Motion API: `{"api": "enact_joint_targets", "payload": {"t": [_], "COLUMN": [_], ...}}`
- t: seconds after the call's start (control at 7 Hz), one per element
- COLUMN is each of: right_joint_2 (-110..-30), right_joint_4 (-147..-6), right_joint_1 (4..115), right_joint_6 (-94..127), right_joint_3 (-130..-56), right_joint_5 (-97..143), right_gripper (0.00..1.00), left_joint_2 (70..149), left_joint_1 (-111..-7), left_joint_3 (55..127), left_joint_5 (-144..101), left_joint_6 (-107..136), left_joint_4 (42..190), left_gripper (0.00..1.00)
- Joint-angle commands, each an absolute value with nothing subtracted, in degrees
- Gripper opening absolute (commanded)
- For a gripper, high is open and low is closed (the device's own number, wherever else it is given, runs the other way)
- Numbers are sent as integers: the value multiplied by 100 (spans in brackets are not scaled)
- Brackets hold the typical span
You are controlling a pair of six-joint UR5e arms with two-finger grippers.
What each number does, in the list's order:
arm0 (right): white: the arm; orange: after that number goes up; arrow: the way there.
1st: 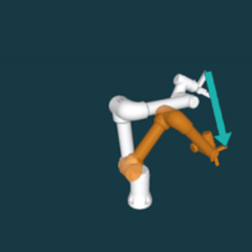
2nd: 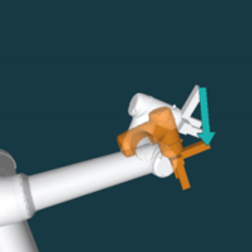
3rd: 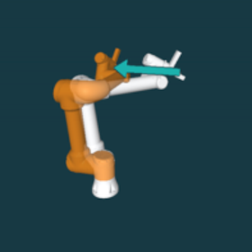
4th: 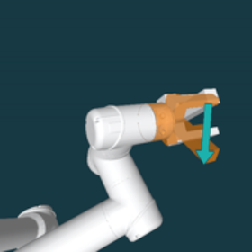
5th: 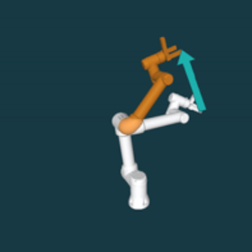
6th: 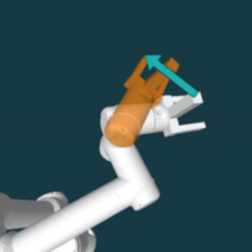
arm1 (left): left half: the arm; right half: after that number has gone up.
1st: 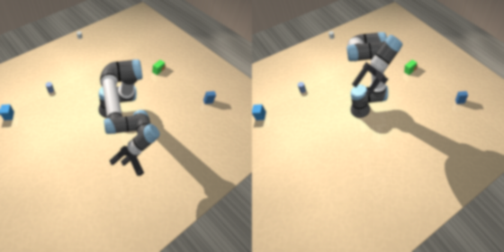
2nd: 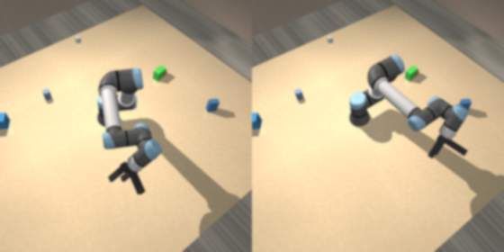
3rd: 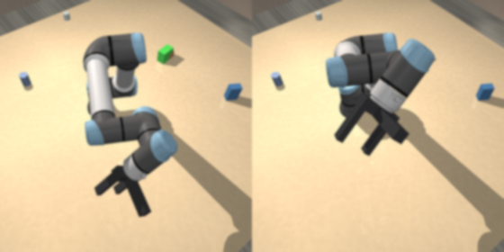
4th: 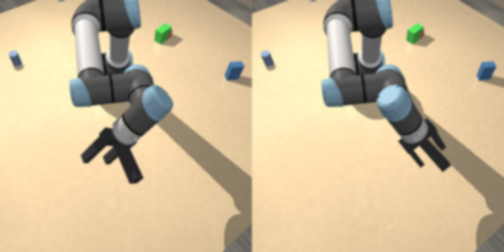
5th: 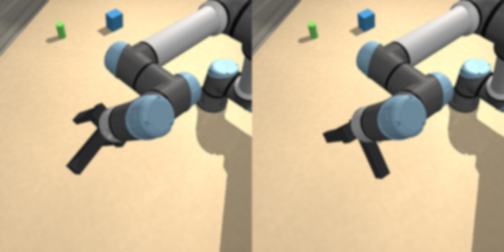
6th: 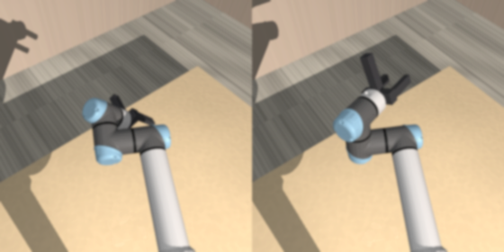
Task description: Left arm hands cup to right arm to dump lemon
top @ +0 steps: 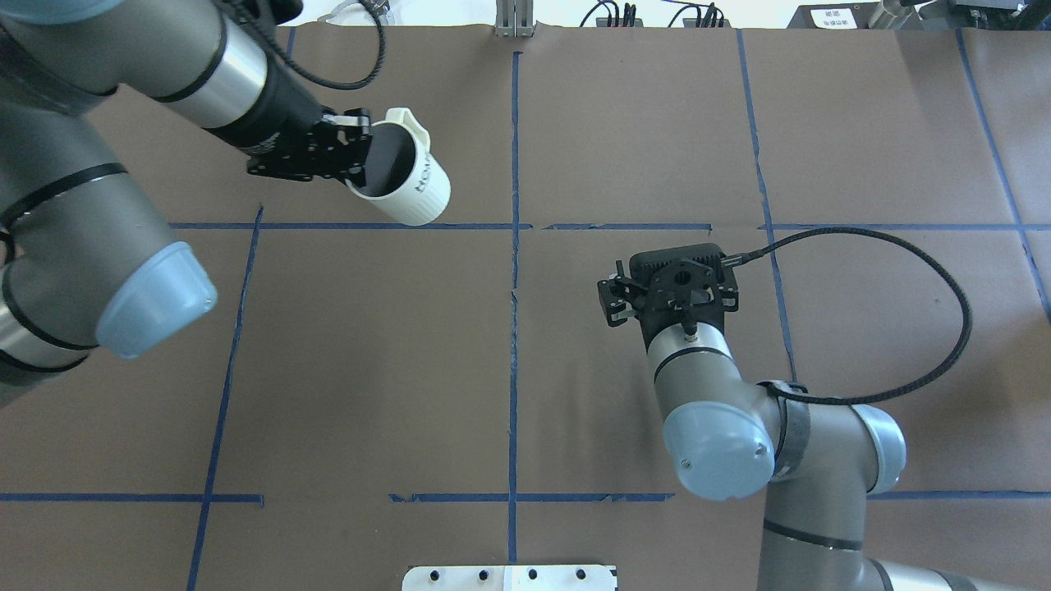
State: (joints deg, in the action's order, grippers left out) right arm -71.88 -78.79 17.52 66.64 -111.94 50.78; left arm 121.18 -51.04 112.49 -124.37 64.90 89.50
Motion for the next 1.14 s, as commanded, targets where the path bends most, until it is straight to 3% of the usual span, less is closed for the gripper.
{"api": "enact_joint_targets", "payload": {"t": [0.0, 0.14, 0.43, 1.0], "right_joint_2": [-7539, -7811, -8015, -8332], "right_joint_4": [-7901, -7893, -7901, -7928], "right_joint_1": [2597, 2950, 3812, 4936], "right_joint_6": [6295, 5849, 5590, 5572], "right_joint_3": [-11425, -11608, -11698, -11628], "right_joint_5": [6715, 7211, 8583, 10725], "right_gripper": [100, 100, 100, 100], "left_joint_2": [10755, 10088, 9469, 9159], "left_joint_1": [-5763, -6044, -6451, -6434], "left_joint_3": [11364, 11312, 10892, 10275], "left_joint_5": [-12814, -12823, -12867, -12989], "left_joint_6": [4290, 3019, 2016, 2442], "left_joint_4": [8982, 9000, 9017, 9395], "left_gripper": [0, 0, 0, 0]}}
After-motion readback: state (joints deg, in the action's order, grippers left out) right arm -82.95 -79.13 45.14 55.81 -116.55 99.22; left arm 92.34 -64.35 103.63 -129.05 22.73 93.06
